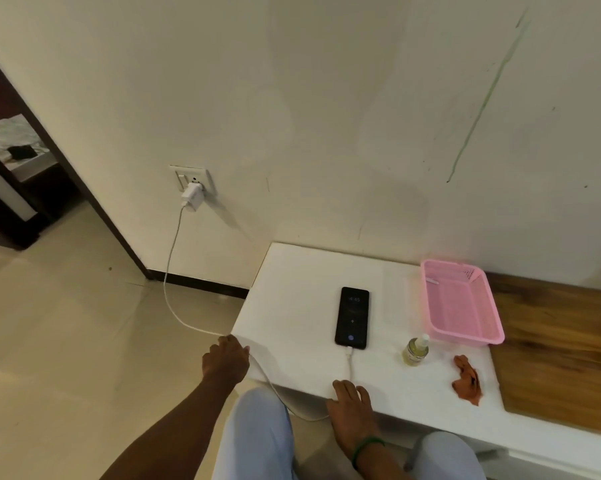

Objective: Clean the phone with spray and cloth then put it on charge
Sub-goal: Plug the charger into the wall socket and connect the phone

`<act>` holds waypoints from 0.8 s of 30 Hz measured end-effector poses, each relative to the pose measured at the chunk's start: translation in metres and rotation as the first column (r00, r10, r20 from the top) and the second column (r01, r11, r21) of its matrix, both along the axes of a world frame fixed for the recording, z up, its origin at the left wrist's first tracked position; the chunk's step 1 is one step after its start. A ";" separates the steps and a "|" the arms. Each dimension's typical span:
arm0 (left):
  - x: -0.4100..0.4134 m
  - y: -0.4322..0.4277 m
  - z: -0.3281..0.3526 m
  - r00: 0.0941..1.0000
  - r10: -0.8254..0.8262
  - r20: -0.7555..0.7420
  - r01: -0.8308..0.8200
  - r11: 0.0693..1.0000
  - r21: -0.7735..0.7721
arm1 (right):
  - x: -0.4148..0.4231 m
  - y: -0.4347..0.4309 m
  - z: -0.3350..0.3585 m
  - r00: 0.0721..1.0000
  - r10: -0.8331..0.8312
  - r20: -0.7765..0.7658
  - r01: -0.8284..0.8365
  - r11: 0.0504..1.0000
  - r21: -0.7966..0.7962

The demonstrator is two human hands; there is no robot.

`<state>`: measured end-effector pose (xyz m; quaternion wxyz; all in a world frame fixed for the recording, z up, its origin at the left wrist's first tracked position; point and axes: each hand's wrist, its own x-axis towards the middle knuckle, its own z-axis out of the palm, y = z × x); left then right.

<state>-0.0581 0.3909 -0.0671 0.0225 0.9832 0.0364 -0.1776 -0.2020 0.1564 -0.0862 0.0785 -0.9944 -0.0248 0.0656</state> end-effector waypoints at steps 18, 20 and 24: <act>-0.002 0.011 -0.001 0.804 0.587 -0.094 -0.571 0.718 -0.398 | 0.006 0.010 -0.002 0.999 0.035 -0.040 -0.035 0.999 -0.001; -0.003 0.017 -0.008 0.707 0.683 -0.181 -0.676 0.578 -0.458 | 0.006 0.011 -0.005 0.999 0.027 -0.028 -0.027 1.000 0.009; -0.002 0.026 -0.022 0.452 0.800 -0.395 -0.807 0.178 -0.563 | 0.008 0.012 -0.007 0.999 0.040 0.025 -0.039 0.999 -0.010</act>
